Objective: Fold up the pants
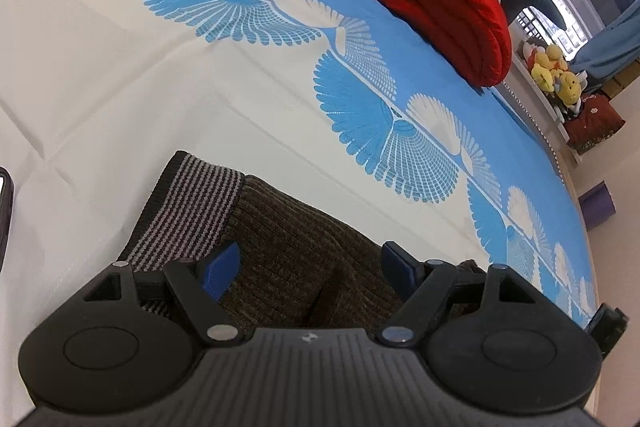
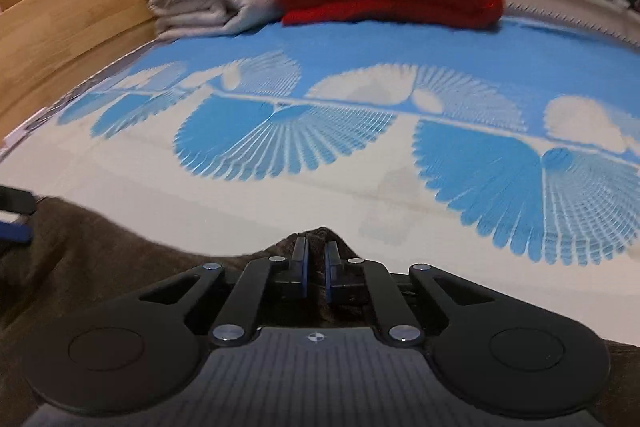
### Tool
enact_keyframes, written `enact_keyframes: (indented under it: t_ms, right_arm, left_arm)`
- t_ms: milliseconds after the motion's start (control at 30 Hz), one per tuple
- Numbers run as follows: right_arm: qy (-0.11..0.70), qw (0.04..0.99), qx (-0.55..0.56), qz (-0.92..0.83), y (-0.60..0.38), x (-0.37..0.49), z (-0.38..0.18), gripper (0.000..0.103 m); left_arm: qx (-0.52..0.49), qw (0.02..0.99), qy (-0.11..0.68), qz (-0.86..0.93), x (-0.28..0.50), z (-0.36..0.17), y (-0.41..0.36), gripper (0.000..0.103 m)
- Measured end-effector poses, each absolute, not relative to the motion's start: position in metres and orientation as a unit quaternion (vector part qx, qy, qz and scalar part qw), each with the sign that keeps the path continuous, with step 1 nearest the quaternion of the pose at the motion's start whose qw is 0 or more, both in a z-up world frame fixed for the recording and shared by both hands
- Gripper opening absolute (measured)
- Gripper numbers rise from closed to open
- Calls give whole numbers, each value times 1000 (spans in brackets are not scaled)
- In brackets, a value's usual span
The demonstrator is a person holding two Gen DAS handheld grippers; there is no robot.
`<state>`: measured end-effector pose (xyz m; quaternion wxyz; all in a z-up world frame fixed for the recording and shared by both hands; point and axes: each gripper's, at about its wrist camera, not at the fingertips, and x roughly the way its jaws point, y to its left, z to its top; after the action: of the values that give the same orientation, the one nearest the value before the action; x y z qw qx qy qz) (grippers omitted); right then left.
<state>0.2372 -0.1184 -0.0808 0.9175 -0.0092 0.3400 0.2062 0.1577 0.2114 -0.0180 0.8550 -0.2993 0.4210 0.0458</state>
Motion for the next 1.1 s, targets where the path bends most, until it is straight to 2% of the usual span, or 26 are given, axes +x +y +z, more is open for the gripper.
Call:
enact_keyframes:
  t_ms: [133, 167, 267, 367, 533, 700, 733, 833, 900, 1033, 1100]
  right_arm:
    - [331, 927, -11, 176, -115, 242, -90, 8]
    - [328, 930, -14, 166, -116, 242, -89, 17]
    - [335, 933, 28, 125, -137, 245, -75, 24]
    - [359, 920, 60, 149, -166, 241, -58, 25]
    - [404, 892, 20, 201, -179, 225, -60, 23]
    - [367, 929, -36, 13, -189, 240, -86, 23]
    - [371, 928, -29, -17, -199, 245, -88, 27]
    - [400, 913, 78, -18, -242, 248, -74, 27]
    - [391, 913, 108, 37, -259, 234, -56, 27]
    - [412, 902, 53, 123, -266, 201, -56, 40]
    - [430, 896, 2, 107, -268, 187, -77, 37]
  left_arm:
    - [-300, 855, 422, 46, 158, -19, 212, 82]
    - [-299, 855, 422, 47, 158, -19, 211, 82]
    - [-303, 853, 422, 49, 158, -18, 211, 83]
    - [-302, 853, 422, 49, 159, -18, 211, 84]
    - [-294, 856, 421, 57, 160, -18, 205, 86]
    - [-280, 861, 420, 65, 160, -19, 199, 88]
    - [-280, 861, 419, 66, 160, -19, 199, 88]
    - [-282, 860, 420, 64, 160, -19, 200, 88]
    - [-280, 860, 421, 63, 161, -19, 200, 89]
    - [-269, 864, 421, 63, 161, -19, 195, 91]
    - [-259, 867, 421, 65, 161, -19, 192, 92]
